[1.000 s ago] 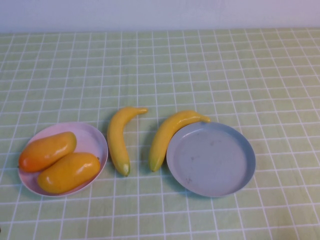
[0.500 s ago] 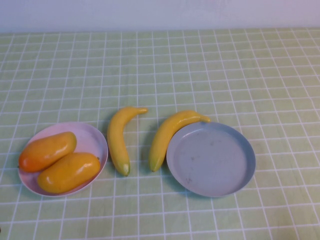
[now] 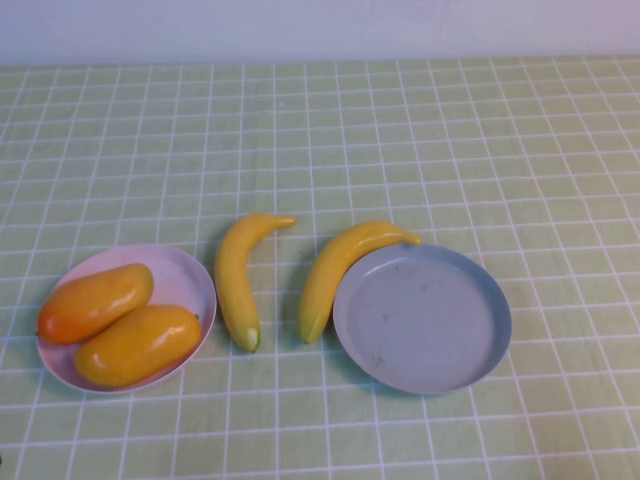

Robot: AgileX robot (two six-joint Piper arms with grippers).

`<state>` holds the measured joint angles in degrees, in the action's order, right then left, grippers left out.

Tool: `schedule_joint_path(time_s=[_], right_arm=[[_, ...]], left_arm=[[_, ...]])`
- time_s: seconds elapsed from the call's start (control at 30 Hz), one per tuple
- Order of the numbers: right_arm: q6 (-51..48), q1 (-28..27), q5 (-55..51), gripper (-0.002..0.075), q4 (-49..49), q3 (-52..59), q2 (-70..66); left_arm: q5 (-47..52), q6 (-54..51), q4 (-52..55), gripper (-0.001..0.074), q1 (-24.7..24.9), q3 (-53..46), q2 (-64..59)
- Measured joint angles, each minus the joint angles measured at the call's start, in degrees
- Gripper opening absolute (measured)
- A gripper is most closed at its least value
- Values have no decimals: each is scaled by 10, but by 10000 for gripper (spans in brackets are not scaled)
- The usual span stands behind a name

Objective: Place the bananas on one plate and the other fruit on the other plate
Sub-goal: Put another type of fruit in the right plate

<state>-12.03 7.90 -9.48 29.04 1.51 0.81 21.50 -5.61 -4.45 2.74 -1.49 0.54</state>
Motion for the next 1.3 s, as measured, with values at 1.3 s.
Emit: schedule_joint_path(time_s=[1.3], right_arm=[[-17, 147, -328, -4, 56, -586, -812]], left_arm=[[1, 0, 0, -3, 0, 0, 1]])
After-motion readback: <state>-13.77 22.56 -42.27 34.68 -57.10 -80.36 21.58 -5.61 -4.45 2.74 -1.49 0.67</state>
